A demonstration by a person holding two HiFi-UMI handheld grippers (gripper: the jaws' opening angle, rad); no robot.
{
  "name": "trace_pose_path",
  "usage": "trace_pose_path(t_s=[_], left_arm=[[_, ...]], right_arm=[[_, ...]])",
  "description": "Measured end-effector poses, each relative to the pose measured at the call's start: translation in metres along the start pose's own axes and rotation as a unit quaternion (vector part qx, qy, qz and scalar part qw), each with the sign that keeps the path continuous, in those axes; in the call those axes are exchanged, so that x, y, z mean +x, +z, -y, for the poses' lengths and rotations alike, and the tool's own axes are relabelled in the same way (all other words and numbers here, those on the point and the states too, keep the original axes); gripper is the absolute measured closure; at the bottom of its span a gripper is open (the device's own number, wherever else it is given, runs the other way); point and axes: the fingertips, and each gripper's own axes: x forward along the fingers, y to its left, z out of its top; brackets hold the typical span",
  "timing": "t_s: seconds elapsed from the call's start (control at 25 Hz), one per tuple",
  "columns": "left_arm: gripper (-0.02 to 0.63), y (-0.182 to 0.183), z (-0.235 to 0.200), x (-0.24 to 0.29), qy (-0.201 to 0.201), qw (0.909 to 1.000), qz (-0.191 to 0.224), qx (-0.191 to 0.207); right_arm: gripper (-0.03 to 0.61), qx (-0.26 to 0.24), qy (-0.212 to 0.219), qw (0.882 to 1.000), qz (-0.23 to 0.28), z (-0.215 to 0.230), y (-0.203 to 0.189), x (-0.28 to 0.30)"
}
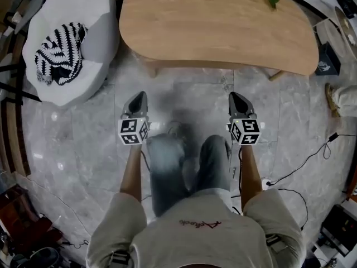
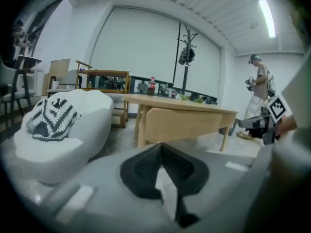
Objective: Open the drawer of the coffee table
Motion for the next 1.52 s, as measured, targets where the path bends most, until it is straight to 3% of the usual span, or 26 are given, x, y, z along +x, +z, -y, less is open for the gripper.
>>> trace_pose_path(t_s=[0.32,0.76,0.88,0.96,1.24,1.36,1.52], left_arm=[[0.615,-0.047,-0.010,0.032,-0.002,0.9991,0.037,0.019],[0.614,-0.039,-0.011,0.062,-0.011,0.9973,0.067,0.028],[0.614,-0.037,-0.019,0.073,-0.010,0.9976,0.058,0.035],[0.538,-0.035,-0.025,0.081,-0.017,0.9978,0.051,0.039],[0.394,-0.024,-0.040,0.114,-0.048,0.9971,0.037,0.047],[0.362,-0.018,-0.040,0.123,-0.062,0.9960,0.040,0.052],[0.333,-0.017,-0.039,0.133,-0.079,0.9946,0.034,0.059]], right_arm=[[0.575,0.001,0.000,0.999,0.050,0.020,-0.048,0.032],[0.574,0.060,0.014,0.994,0.094,0.071,-0.063,0.052],[0.527,0.066,0.025,0.994,0.087,0.085,-0.064,0.065],[0.480,0.061,0.035,0.995,0.075,0.090,-0.065,0.075],[0.375,0.053,0.063,0.995,0.047,0.096,-0.064,0.108],[0.341,0.046,0.065,0.996,0.046,0.099,-0.056,0.118],[0.341,0.033,0.067,0.996,0.044,0.100,-0.050,0.126]])
